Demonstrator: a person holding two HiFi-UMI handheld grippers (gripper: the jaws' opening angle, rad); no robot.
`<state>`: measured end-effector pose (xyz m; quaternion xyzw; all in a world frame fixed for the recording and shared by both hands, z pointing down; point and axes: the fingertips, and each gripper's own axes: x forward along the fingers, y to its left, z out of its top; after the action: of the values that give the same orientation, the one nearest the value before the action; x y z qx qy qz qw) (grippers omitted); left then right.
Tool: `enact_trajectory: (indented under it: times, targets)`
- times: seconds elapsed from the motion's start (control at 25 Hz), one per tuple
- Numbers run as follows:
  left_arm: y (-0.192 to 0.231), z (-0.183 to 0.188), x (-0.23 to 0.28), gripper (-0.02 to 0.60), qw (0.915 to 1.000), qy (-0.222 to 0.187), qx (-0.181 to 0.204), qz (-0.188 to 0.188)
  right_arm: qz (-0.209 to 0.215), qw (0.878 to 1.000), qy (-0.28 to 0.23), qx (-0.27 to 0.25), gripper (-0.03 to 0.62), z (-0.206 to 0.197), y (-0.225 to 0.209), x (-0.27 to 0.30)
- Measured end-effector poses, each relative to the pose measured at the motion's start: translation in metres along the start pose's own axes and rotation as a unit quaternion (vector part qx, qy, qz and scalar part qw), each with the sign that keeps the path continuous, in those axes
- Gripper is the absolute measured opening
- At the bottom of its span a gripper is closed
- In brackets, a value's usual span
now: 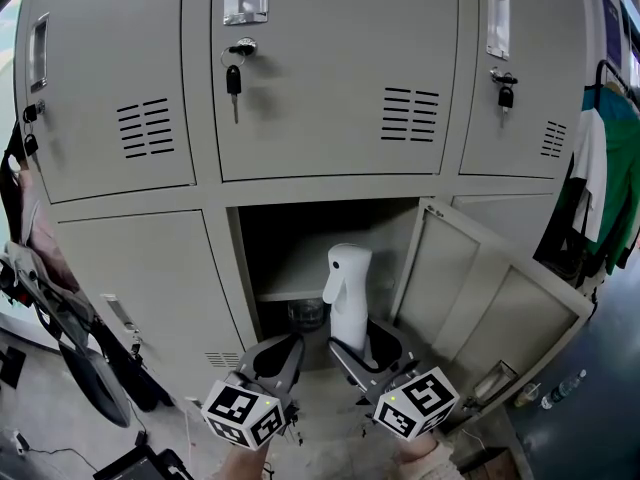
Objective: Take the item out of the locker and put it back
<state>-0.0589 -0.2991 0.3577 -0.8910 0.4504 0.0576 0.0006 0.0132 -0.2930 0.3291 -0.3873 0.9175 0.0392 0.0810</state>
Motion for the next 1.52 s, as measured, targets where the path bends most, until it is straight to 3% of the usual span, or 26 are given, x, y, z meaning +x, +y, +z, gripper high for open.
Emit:
enact_trajectory:
  times: [1.52]
  targets:
    - [0.01, -0.01, -0.001, 0.006, 0.9998, 0.009, -0.015, -0.002, -0.007, 1.0, 0.011, 0.011, 0.262, -0.006, -0.003, 0.011]
